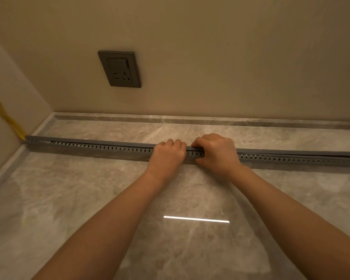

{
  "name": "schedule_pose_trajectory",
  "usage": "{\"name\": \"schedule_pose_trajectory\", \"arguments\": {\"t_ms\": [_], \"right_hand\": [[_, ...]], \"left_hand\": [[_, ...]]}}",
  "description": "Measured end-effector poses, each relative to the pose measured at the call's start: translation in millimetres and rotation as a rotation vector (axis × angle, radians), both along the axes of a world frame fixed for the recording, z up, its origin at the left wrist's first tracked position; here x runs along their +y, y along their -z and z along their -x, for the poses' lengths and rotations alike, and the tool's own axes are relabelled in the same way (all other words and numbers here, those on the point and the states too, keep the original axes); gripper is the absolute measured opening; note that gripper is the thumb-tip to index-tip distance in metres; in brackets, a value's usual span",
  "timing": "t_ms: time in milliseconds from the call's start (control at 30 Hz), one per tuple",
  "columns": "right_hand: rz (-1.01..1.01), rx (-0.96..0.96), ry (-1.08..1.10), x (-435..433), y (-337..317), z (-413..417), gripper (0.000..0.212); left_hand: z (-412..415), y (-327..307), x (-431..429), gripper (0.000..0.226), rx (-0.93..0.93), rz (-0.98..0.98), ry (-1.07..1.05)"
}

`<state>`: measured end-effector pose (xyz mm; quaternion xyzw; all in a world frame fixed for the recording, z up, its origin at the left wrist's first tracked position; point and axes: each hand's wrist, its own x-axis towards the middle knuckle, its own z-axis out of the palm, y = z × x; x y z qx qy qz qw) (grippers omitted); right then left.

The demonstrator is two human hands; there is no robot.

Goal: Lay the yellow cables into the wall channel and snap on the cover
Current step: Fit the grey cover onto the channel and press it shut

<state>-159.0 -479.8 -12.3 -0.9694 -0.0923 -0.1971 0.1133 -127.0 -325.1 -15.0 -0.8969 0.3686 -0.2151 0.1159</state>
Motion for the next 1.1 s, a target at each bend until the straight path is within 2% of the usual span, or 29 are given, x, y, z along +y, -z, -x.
{"name": "schedule_pose_trajectory", "arguments": {"t_ms": [300, 600, 833, 1000, 1100], "right_hand": [[0.078, -0.023, -0.114, -38.2, 2.5, 14.1, 0.026], [0.116, -0.029, 0.007, -79.2, -0.7, 35.4, 0.026], [0.110, -0.034, 0.070, -69.7, -3.2, 34.9, 0.025], [0.133, -0.011, 0.090, -66.7, -9.5, 29.9, 0.027], [0.148, -0.019, 0.083, -66.5, -10.9, 28.8, 0.027]], "left_hand": [[-1.4, -7.4, -2.7, 0.015, -0.028, -0.174, -0.023], [-8.6, -4.8, -5.4, 0.018, 0.066, -0.175, -0.065], [-11.0, -11.9, -5.5, 0.025, 0.020, -0.156, 0.034], [-15.3, -5.7, -2.5, 0.020, 0.089, -0.133, 0.032], [-17.4, -10.0, 1.0, 0.026, 0.063, -0.102, 0.080]]}}
